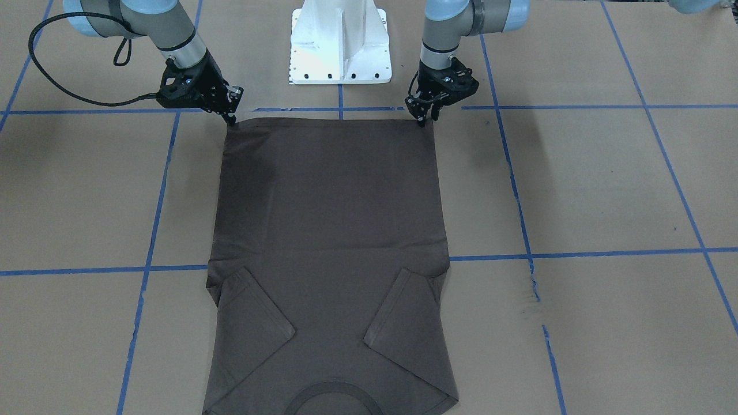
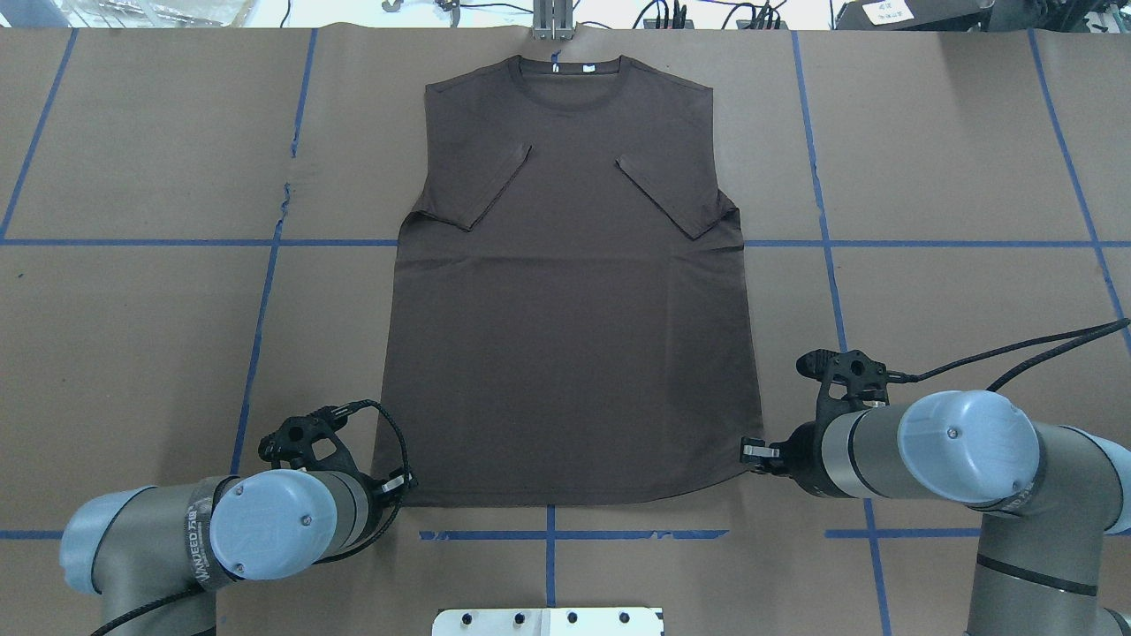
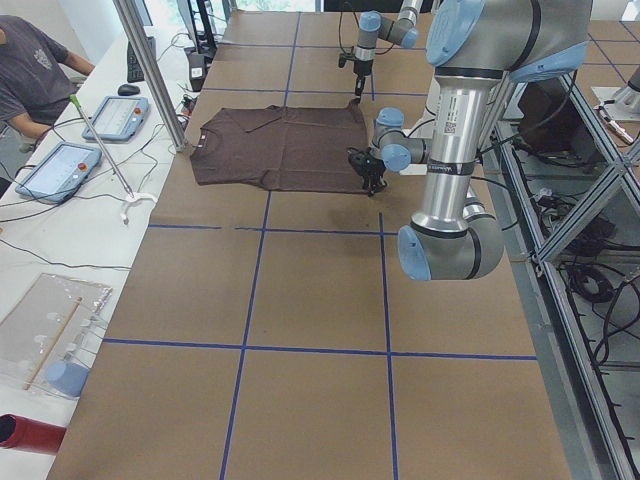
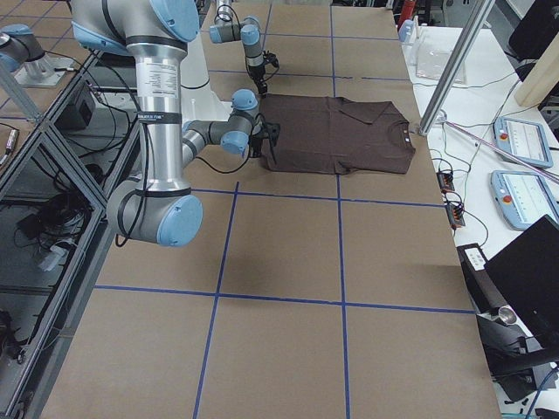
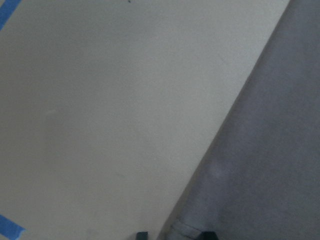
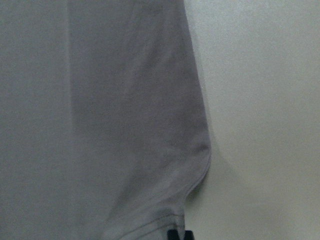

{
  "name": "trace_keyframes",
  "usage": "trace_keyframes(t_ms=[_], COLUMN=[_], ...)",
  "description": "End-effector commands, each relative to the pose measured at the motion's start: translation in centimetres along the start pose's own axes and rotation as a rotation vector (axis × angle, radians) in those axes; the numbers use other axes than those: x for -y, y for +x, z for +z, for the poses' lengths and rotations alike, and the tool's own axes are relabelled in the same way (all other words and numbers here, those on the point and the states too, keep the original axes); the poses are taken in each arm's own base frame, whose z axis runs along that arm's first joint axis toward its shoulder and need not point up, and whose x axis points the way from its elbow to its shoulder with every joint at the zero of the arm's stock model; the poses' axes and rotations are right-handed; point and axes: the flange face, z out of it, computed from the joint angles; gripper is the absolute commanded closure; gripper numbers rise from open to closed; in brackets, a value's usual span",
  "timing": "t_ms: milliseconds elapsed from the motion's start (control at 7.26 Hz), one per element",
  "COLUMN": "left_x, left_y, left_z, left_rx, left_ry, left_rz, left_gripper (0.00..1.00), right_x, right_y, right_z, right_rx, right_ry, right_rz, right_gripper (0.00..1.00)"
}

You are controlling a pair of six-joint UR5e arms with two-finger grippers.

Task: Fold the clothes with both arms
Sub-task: 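Grasp both hem corners with the left and right grippers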

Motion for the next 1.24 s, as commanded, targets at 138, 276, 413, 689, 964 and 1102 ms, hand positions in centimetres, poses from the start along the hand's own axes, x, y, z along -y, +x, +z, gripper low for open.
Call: trace_keyframes(t_ms=[138,276,413,689,964,1102], left_x=[-0.2,-0.3,-0.2,0.0,-5.3,-7.7], left_y=[0.6,0.9,1.1,0.2,-2.4,-3.2], left_z=[-0.5,-1.0,-2.2,-7.3,-11.8,-13.2], left_rx=[-0.009,-0.018,-0.04,-0.072,0.012,0.011], left_ry=[-0.004,-0.01,-0.016,-0.032,-0.097,-0.145], left_rz=[0.001,0.001,0.001,0.005,0.082,0.118], left_gripper=[1.0,1.0,1.0,1.0,1.0,1.0], right_x=[0.1,0.1,0.0,-0.6,-2.4,-3.7], right_y=[0.0,0.0,-0.1,-0.1,1.3,2.4], right_z=[0.0,0.0,-0.2,-2.0,-5.8,-8.5], right_rx=[-0.001,-0.001,0.004,0.03,0.053,0.06], right_ry=[0.002,0.0,-0.014,-0.082,-0.176,-0.256], right_rz=[0.001,0.001,0.001,0.002,-0.004,-0.008], right_gripper=[1.0,1.0,1.0,1.0,1.0,1.0])
